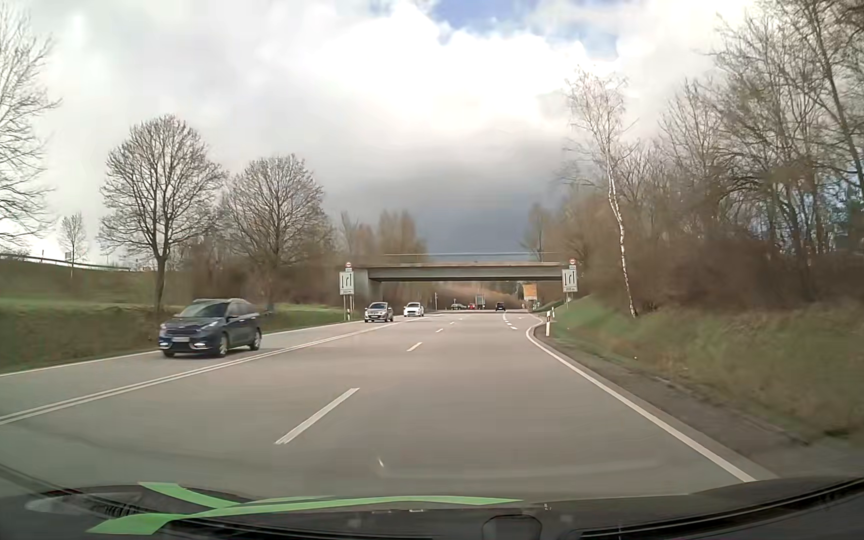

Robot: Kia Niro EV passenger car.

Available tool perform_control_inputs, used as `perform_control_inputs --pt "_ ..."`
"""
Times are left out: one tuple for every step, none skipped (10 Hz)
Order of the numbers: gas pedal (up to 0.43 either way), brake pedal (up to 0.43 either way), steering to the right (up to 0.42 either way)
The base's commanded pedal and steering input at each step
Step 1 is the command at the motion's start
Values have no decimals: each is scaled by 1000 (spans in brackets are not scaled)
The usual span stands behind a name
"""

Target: Follow the waypoints while adhering to traffic rules and regulations

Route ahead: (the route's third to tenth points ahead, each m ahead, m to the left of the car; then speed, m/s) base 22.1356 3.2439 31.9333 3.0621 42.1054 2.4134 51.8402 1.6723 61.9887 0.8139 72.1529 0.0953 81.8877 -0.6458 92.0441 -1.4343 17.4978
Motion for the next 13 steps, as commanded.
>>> perform_control_inputs --pt "197 0 2" --pt "197 0 2" --pt "197 0 2" --pt "197 0 3" --pt "197 0 3" --pt "197 0 3" --pt "197 0 4" --pt "197 0 4" --pt "197 0 4" --pt "197 0 4" --pt "197 0 3" --pt "197 0 3" --pt "197 0 4"
